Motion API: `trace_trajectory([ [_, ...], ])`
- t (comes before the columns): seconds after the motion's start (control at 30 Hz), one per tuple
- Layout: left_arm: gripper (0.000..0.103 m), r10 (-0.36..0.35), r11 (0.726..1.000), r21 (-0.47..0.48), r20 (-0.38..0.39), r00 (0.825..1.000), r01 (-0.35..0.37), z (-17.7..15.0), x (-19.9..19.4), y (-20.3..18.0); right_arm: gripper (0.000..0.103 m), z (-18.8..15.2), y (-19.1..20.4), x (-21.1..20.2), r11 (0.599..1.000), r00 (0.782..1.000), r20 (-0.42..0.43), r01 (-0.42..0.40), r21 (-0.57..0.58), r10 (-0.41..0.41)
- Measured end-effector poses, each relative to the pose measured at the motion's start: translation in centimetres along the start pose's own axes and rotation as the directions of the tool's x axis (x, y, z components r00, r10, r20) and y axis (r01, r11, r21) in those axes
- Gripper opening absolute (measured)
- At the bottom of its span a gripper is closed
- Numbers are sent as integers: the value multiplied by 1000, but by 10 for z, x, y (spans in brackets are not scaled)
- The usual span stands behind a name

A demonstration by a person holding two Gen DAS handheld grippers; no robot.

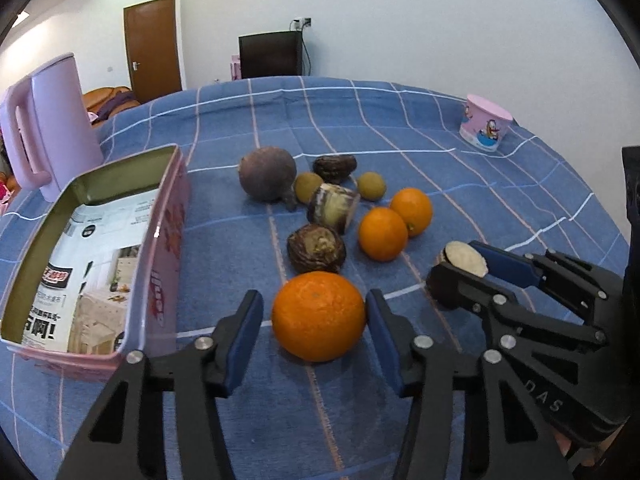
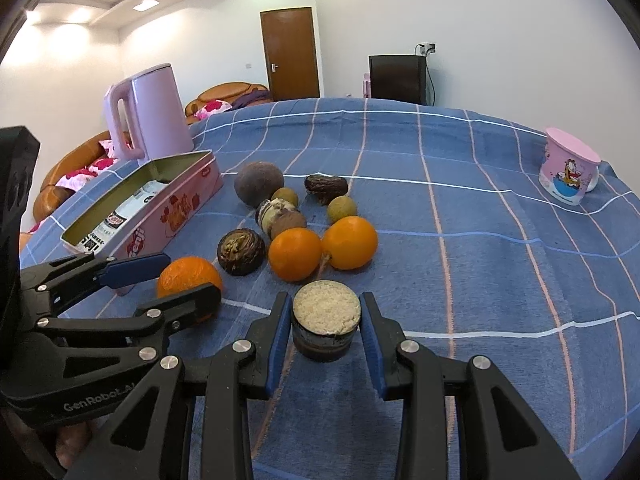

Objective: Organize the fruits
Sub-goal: 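Grasp the large orange with the left gripper while the right gripper holds the cake, then carry the orange in the left gripper over the pink tin while the right carries the cake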

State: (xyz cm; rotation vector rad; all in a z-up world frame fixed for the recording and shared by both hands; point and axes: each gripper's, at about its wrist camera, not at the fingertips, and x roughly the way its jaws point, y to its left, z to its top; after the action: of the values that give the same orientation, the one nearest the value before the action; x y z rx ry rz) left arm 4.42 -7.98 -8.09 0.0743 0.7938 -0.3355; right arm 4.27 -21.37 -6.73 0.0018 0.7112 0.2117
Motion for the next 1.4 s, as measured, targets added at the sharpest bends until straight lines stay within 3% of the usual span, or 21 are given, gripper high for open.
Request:
trace_trajectory([
  [0.5,49,23,1000,16,73,997,-24,-4,-13,-1,36,-3,10,-9,998,998,61,11,-56,-8],
  [1.4,49,60,998,1,210,976,-62,-8,-31,1,36,-8,20,-27,994,985,173,1,-107,18],
])
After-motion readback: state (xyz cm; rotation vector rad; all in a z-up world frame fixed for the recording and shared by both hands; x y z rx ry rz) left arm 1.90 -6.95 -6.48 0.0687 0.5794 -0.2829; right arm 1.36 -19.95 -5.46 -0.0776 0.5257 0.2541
